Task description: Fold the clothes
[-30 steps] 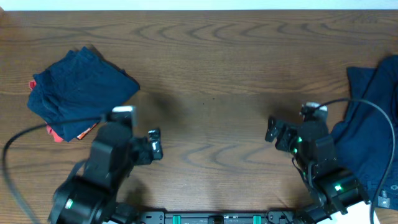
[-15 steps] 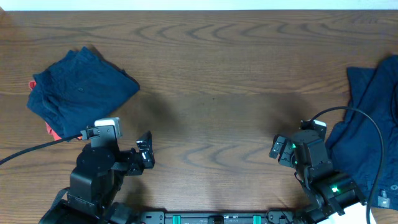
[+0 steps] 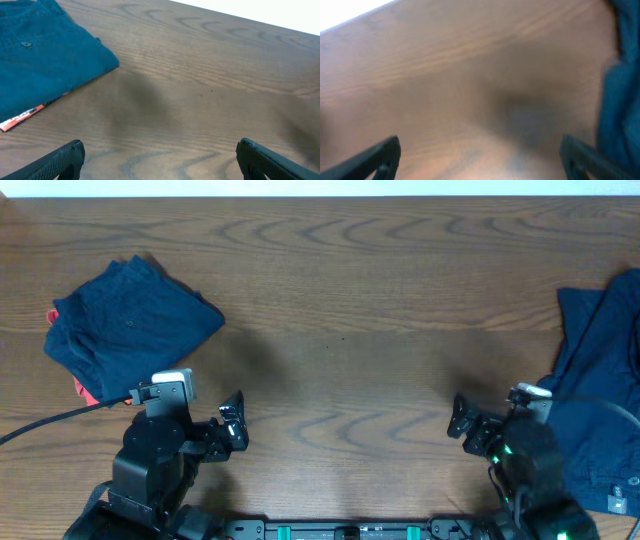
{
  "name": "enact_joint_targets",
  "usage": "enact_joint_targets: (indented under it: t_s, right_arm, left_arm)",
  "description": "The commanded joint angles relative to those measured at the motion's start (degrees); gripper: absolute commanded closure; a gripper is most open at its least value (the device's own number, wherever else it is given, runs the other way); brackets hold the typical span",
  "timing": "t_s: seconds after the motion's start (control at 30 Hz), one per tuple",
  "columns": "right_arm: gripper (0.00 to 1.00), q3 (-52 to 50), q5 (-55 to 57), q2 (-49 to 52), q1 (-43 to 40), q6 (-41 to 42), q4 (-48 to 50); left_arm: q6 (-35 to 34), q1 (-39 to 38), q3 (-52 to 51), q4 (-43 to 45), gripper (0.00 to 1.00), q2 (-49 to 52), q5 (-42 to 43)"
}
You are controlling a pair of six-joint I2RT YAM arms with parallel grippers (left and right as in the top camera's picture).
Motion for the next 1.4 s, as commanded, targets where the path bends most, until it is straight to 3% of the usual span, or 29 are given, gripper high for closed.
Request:
enact_joint_targets:
  t_s: [0.0,0.2,0.37,0.57,1.37]
  right_arm:
    - [0.01,-6.9,-10.6,-8.0,-5.1,-16.0,8.0]
    - [0.01,-17.5,-16.4,-18.4,-12.6,-18.9,24.2]
    - [0.01,-24.6,-16.3,-20.7,-14.0,-20.5,36.7]
    - [0.01,-24.4,-10.7,-20.7,-13.2,-23.6,32.4]
    - [0.01,-24.4,-12.1,-20.7,-13.3,-24.5,32.8]
  left_arm:
    - [-0.3,-0.2,-0.3,0.1,0.02,0.0,-0.7]
    - [-0.3,-0.2,-0.3,0.1,0.02,0.0,-0.7]
    - [-0.3,-0.2,-0.3,0.1,0.02,0.0,-0.7]
    - [-0.3,-0.2,-0.3,0.1,0.02,0.0,-0.7]
    - [-0.3,-0.2,-0.3,0.1,0.02,0.0,-0.7]
